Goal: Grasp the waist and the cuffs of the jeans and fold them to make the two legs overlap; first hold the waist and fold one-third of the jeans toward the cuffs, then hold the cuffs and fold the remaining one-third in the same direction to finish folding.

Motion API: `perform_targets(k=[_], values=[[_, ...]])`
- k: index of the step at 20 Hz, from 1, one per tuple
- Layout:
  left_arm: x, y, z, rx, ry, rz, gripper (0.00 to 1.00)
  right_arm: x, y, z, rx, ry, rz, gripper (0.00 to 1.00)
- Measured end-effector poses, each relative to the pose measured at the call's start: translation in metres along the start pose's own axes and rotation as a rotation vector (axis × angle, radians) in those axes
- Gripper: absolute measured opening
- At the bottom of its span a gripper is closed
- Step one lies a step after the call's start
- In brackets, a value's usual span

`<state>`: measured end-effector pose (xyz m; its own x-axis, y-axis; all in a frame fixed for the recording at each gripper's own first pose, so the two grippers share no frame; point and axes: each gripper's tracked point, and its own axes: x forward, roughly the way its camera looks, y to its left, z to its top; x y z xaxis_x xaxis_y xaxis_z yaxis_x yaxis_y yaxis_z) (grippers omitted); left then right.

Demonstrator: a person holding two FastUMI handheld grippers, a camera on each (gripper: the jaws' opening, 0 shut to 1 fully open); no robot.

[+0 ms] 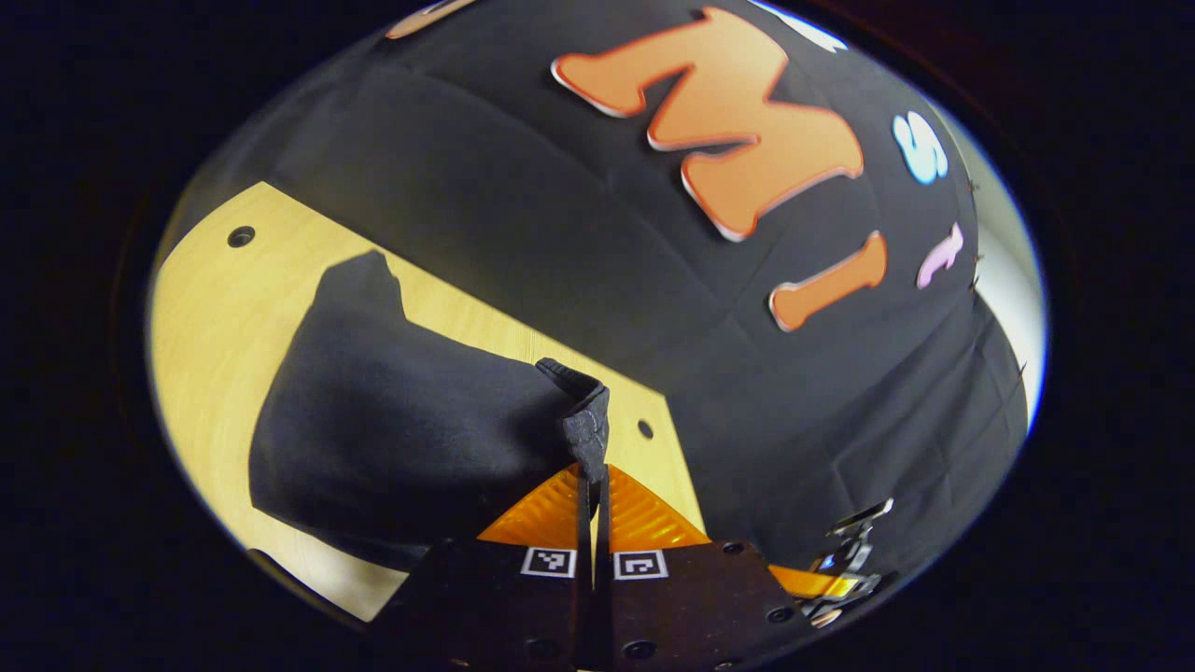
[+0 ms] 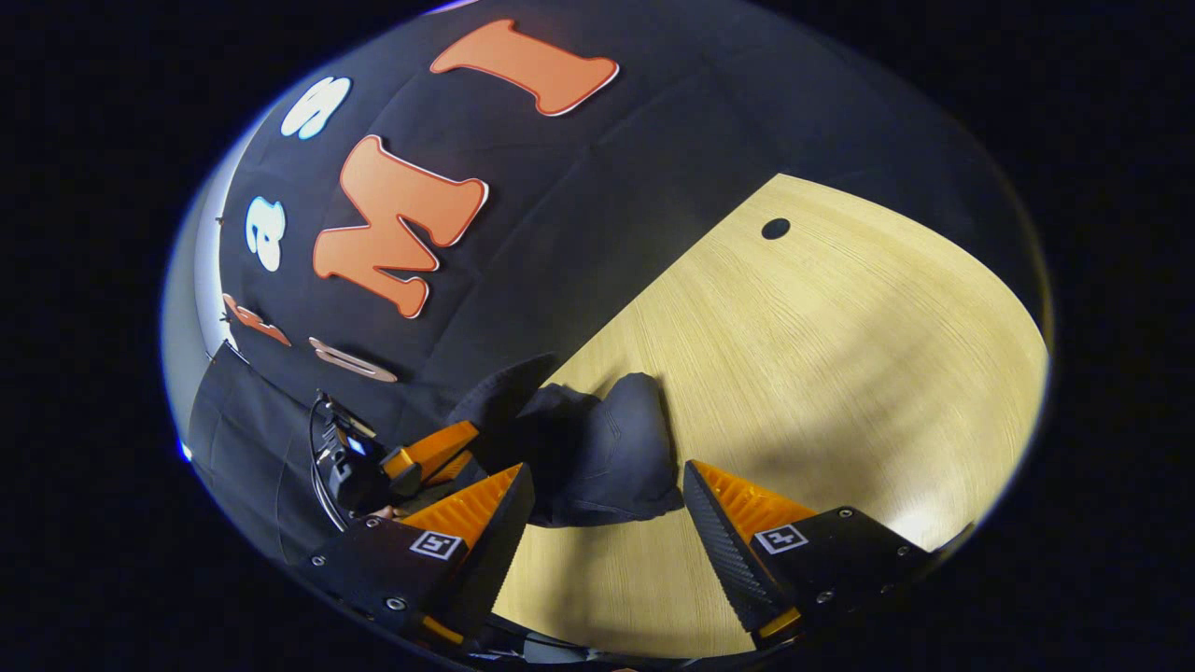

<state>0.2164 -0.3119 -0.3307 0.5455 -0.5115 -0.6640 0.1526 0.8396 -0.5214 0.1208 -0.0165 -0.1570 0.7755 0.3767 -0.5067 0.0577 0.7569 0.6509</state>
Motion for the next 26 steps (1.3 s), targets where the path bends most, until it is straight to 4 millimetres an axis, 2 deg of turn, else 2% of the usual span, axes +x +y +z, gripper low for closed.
perform_targets(k=[2,5,7,10,12,13,14,16,17,19,21,23,26], values=[[0.021,-0.001,-0.036,0.079,0.077,0.046,0.01,-0.003,-0.005,-0.002,0.089,-0.007,0.03,0.98],[0.044,0.012,-0.089,0.24,0.181,0.174,0.01,-0.005,-0.031,-0.016,0.079,-0.003,-0.03,0.98],[0.045,0.026,-0.111,0.296,0.238,0.272,0.01,-0.011,-0.034,-0.023,0.07,0.017,-0.037,0.98],[0.045,0.036,-0.128,0.346,0.256,0.314,0.0,-0.019,-0.032,-0.027,0.066,0.022,-0.033,0.98],[0.043,0.037,-0.129,0.386,0.266,0.334,0.29,-0.024,-0.034,-0.028,0.056,0.023,-0.04,0.98],[0.051,0.03,-0.139,0.364,0.285,0.285,0.37,-0.026,-0.034,-0.028,0.054,0.02,-0.042,0.98],[0.054,0.021,-0.149,0.335,0.288,0.261,0.58,-0.028,-0.033,-0.027,0.053,0.017,-0.042,0.98],[0.037,0.009,-0.145,0.363,0.277,0.259,0.99,-0.032,-0.032,-0.025,0.045,0.006,-0.043,0.98],[0.035,0.0,-0.144,0.353,0.273,0.225,0.99,-0.034,-0.032,-0.025,0.032,0.004,-0.048,0.98],[0.013,-0.02,-0.134,0.318,0.229,0.171,0.98,-0.036,-0.029,-0.024,-0.01,-0.003,-0.067,0.98],[-0.015,-0.022,-0.115,0.303,0.16,0.16,0.98,-0.039,-0.022,-0.023,-0.054,-0.012,-0.079,0.98],[-0.054,-0.025,-0.088,0.301,0.078,0.163,0.98,-0.036,-0.009,-0.021,-0.102,-0.025,-0.098,0.98],[-0.119,-0.018,-0.043,0.3,-0.043,0.171,0.98,-0.03,0.014,-0.018,-0.222,-0.067,-0.131,0.98]])
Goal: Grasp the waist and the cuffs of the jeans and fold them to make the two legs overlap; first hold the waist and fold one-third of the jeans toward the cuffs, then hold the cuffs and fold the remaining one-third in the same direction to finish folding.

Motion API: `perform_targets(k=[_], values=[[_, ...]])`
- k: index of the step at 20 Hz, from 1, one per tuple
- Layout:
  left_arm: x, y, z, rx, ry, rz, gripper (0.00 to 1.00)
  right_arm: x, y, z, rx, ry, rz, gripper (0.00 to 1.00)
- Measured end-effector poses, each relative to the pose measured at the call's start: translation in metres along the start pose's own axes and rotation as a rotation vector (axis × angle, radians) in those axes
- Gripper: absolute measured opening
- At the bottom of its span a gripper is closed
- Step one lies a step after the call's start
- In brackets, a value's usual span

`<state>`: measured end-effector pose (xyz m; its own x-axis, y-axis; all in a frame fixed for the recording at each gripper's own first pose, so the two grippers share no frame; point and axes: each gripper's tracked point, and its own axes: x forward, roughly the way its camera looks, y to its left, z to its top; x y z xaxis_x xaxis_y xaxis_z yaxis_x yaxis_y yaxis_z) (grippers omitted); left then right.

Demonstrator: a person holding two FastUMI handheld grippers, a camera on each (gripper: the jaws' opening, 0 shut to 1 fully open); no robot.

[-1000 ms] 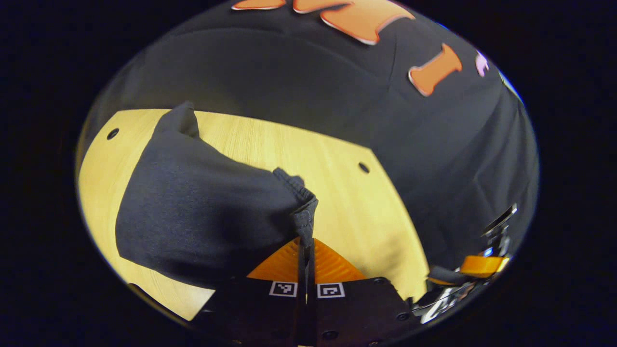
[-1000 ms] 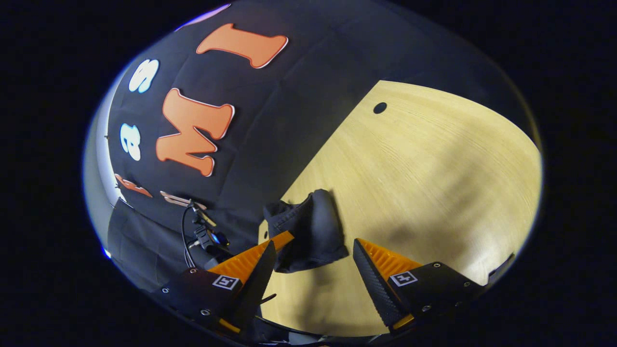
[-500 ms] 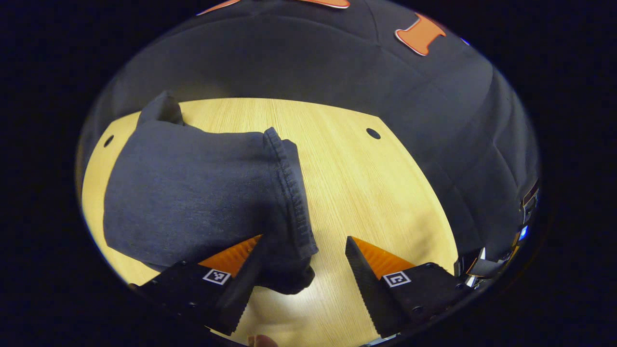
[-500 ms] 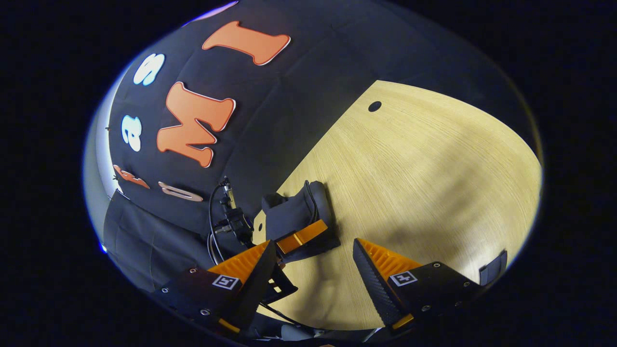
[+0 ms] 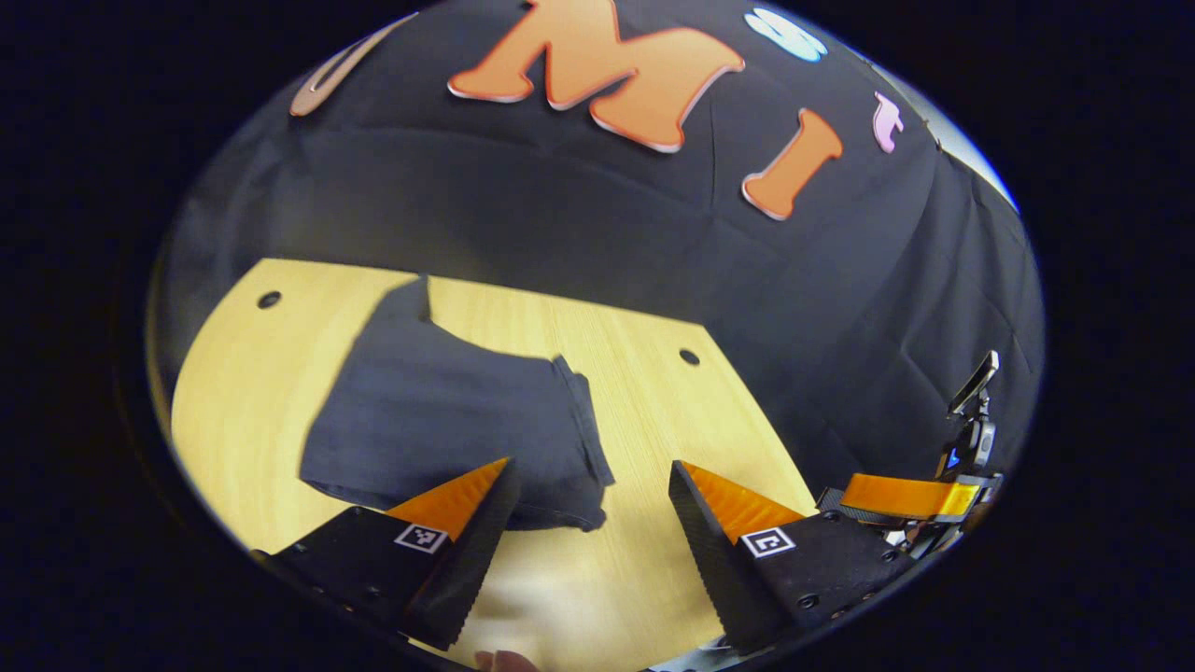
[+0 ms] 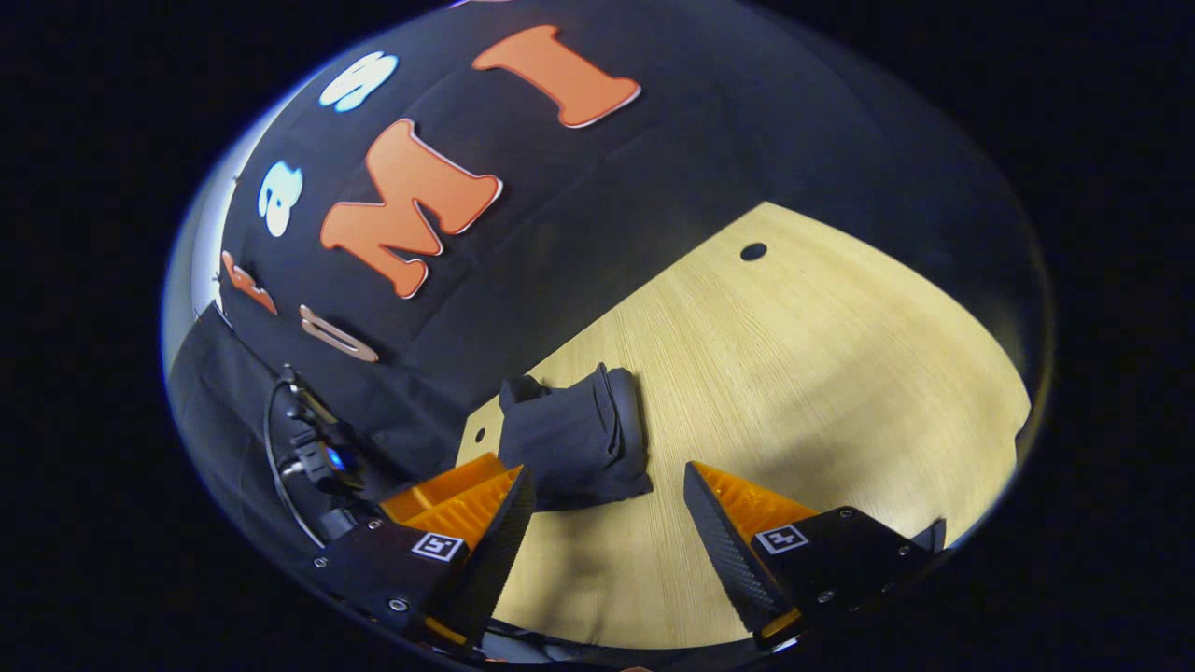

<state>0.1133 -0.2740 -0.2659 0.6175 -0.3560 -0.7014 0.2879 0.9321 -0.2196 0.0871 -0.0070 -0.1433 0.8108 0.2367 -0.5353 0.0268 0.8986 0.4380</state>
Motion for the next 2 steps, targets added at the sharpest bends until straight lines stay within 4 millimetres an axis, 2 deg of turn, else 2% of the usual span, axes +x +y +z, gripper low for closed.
perform_targets(k=[2], values=[[-0.04,0.029,0.025,0.012,-0.074,0.037,0.95,0.004,0.021,0.006,-0.076,-0.043,-0.025,0.97]])
